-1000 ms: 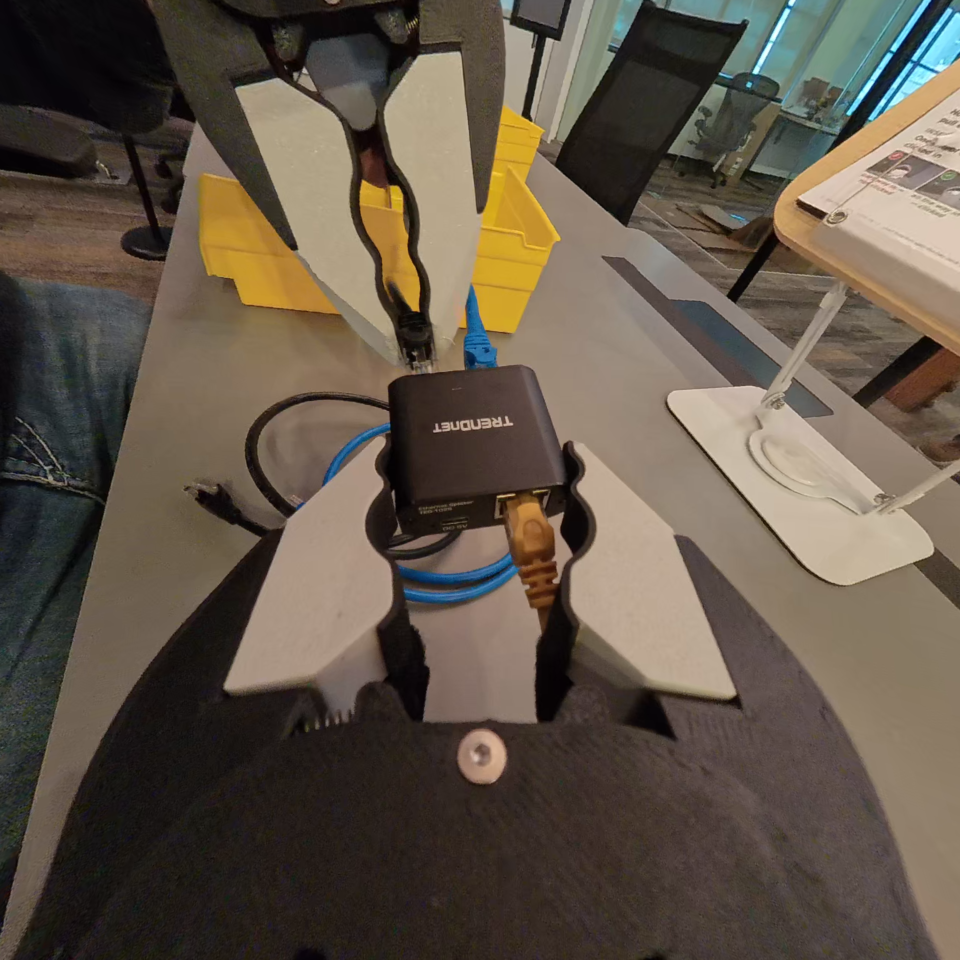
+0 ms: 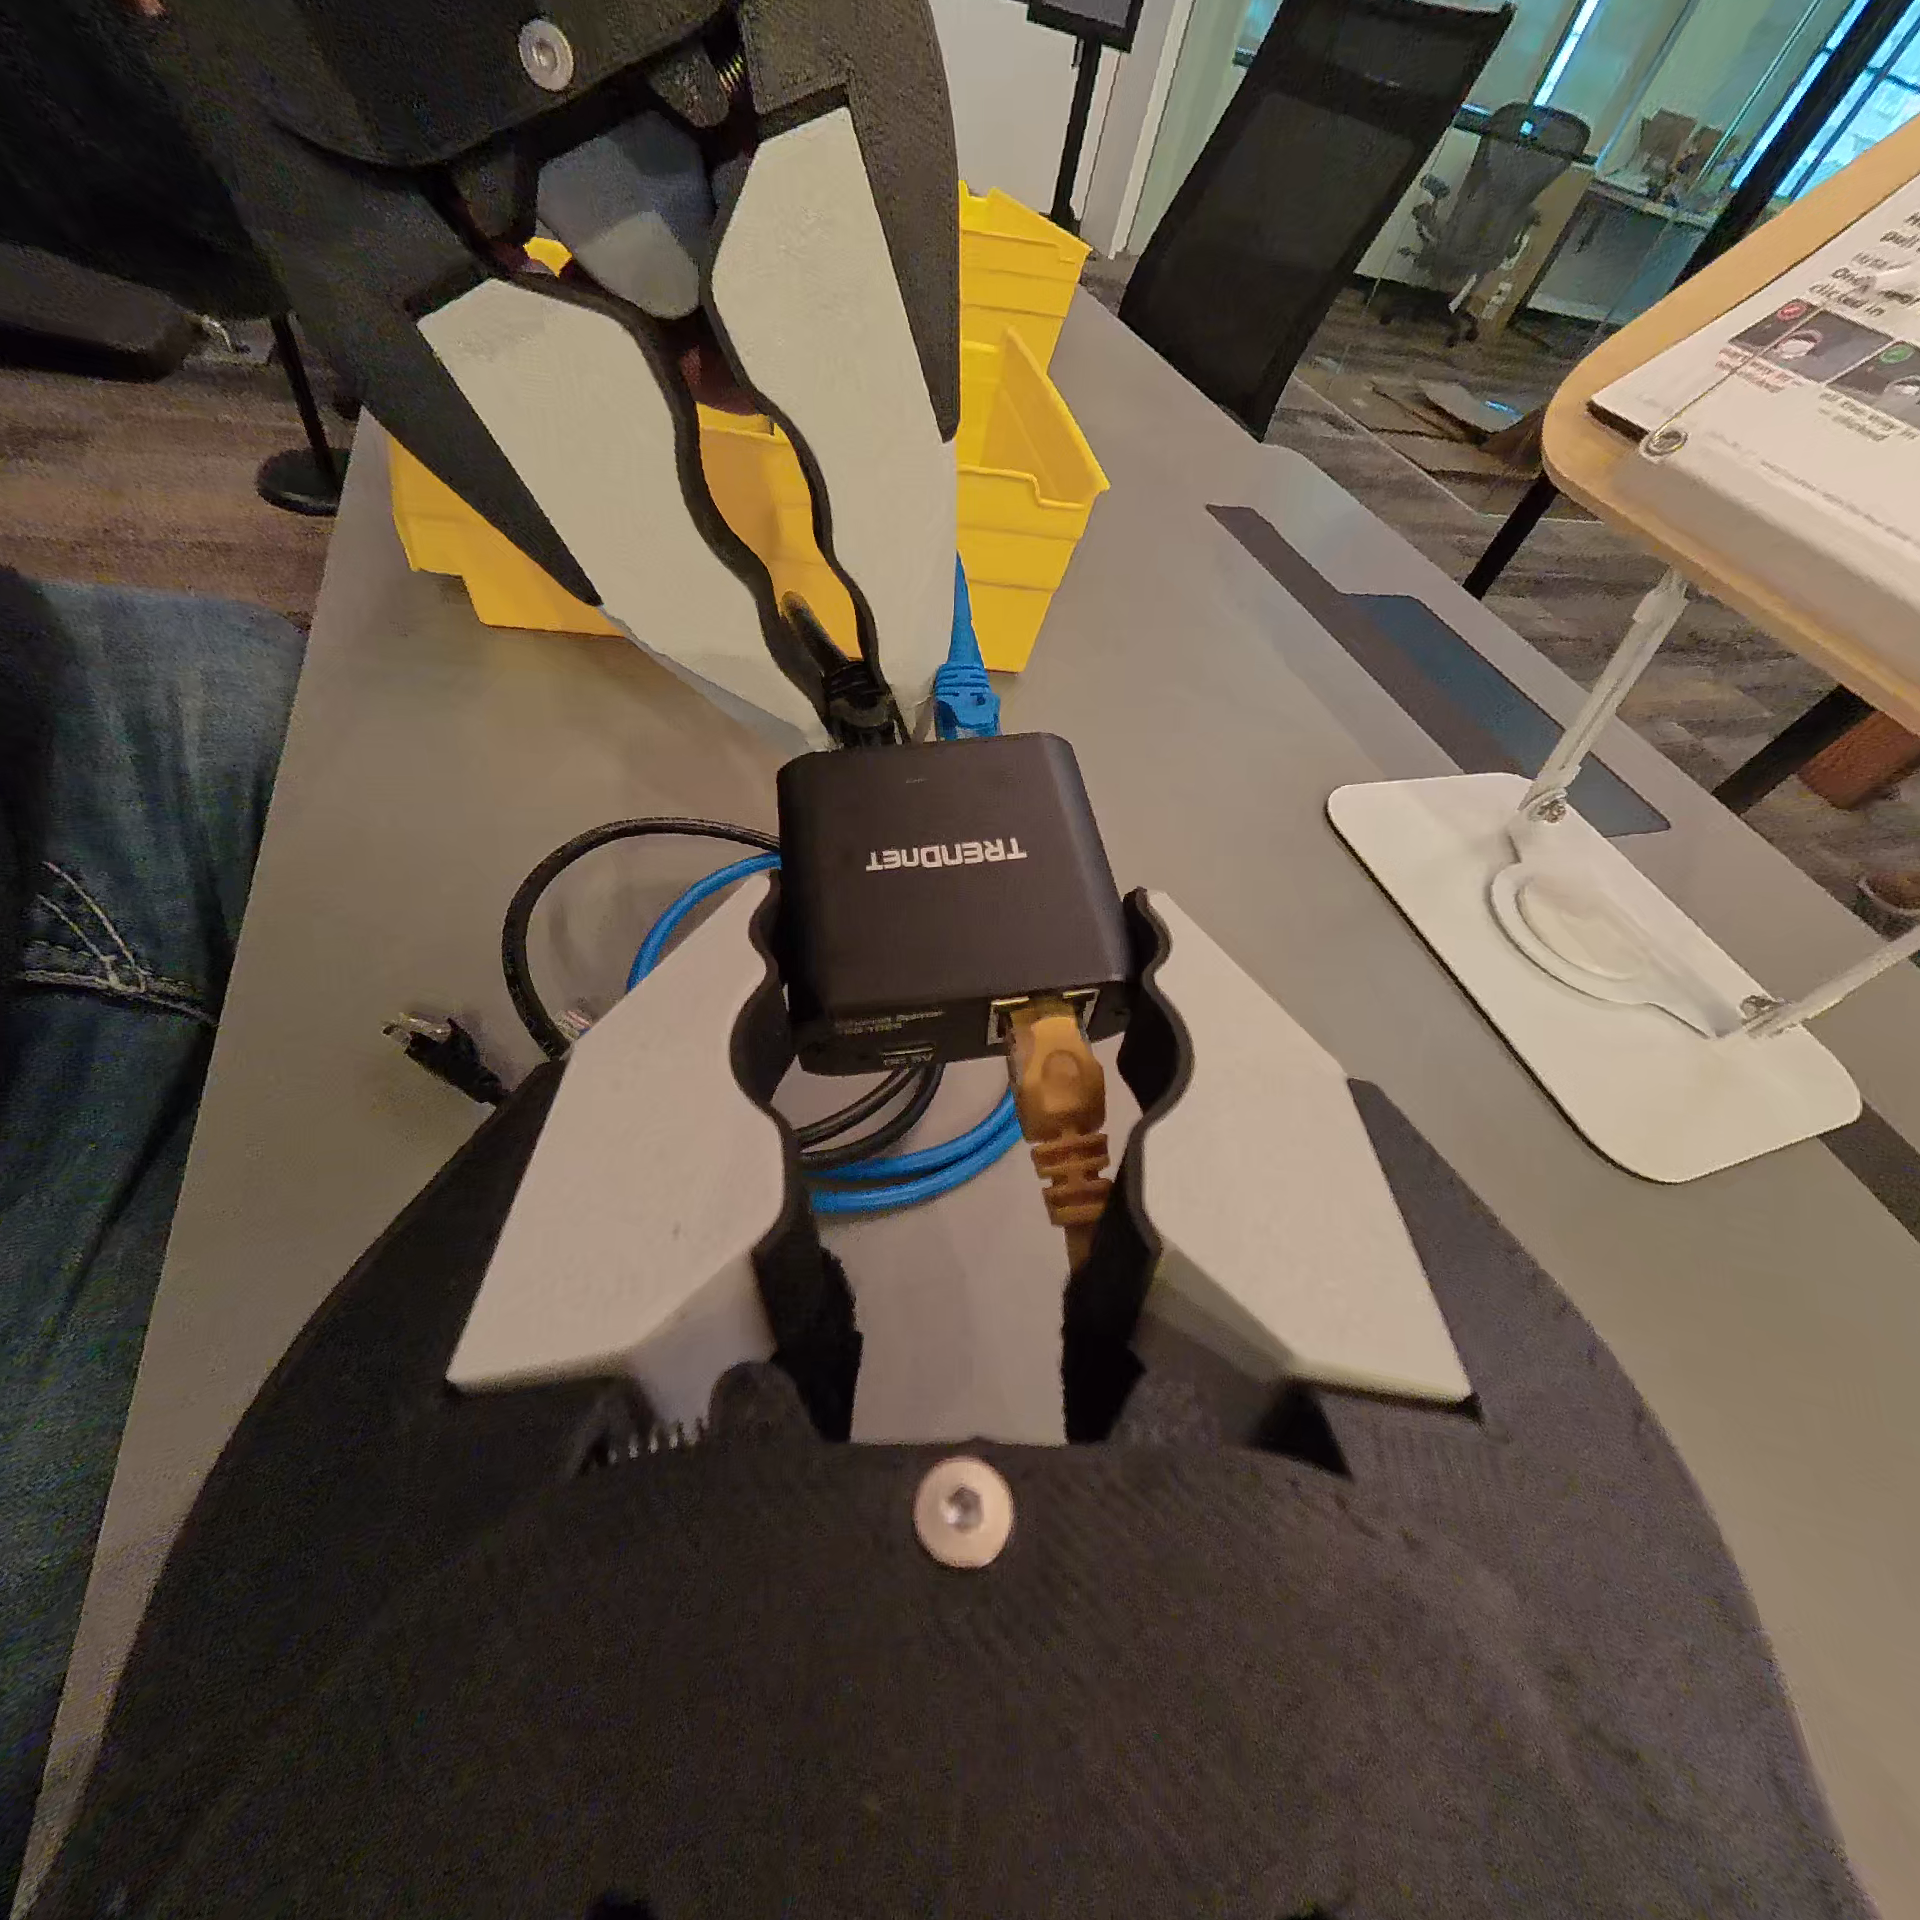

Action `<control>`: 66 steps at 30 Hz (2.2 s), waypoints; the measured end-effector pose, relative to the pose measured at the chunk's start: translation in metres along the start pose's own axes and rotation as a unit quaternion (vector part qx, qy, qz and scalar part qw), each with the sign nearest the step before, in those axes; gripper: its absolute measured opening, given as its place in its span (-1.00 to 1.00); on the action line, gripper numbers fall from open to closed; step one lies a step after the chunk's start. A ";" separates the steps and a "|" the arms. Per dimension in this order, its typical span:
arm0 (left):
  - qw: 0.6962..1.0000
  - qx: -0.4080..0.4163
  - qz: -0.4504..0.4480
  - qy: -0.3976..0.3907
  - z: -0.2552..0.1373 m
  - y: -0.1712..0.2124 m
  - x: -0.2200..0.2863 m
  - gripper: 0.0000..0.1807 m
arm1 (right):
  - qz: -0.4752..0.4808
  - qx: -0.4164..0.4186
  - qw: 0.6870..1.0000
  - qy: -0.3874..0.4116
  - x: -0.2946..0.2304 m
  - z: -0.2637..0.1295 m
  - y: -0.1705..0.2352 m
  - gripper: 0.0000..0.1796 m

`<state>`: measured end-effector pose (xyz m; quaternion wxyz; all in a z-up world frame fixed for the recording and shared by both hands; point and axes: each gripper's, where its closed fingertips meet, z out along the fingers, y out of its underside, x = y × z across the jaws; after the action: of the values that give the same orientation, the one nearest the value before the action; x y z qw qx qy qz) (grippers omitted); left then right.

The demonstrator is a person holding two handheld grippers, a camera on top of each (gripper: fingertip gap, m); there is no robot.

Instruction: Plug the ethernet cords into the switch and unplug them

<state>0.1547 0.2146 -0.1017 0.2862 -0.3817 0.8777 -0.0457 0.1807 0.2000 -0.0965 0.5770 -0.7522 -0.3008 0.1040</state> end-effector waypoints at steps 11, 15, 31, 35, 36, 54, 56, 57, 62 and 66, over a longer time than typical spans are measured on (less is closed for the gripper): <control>0.991 -0.015 0.045 -0.124 -0.005 0.002 -0.008 -0.92 | -0.027 -0.038 0.999 0.027 0.001 0.003 -0.001 -0.31; 0.984 -0.030 0.050 -0.167 -0.004 0.004 -0.013 -0.92 | -0.028 -0.047 0.998 0.044 0.004 0.005 -0.002 -0.32; 0.973 0.050 -0.004 -0.225 -0.028 0.008 -0.023 -0.69 | -0.031 -0.042 0.996 0.075 0.011 0.005 -0.019 -0.30; 0.964 0.110 -0.069 -0.231 -0.056 0.016 -0.029 -0.61 | -0.013 -0.031 0.995 0.097 0.024 -0.011 -0.028 -0.30; 0.962 0.126 -0.083 -0.229 -0.061 0.017 -0.028 -0.61 | -0.016 -0.033 0.994 0.104 0.027 -0.015 -0.031 -0.30; 0.958 0.155 -0.145 -0.195 -0.036 0.052 0.026 -0.67 | -0.047 0.019 0.961 0.273 0.113 -0.155 -0.145 -0.30; 0.960 0.152 -0.152 -0.182 -0.024 0.056 0.035 -0.67 | -0.053 0.017 0.952 0.301 0.126 -0.186 -0.159 -0.30; 0.961 0.148 -0.154 -0.175 -0.018 0.058 0.039 -0.67 | -0.057 0.017 0.947 0.316 0.132 -0.202 -0.166 -0.30; 0.969 0.136 -0.145 -0.146 0.004 0.059 0.056 -0.66 | -0.048 0.002 0.920 0.388 0.166 -0.268 -0.157 -0.31; 0.972 0.131 -0.136 -0.141 0.011 0.058 0.062 -0.66 | -0.002 0.004 0.909 0.417 0.187 -0.284 -0.094 -0.30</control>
<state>0.0895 0.2144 -0.1571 0.4454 -0.4596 0.7546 -0.1448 0.4418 0.0925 0.1155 0.6527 -0.7243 -0.0339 -0.2195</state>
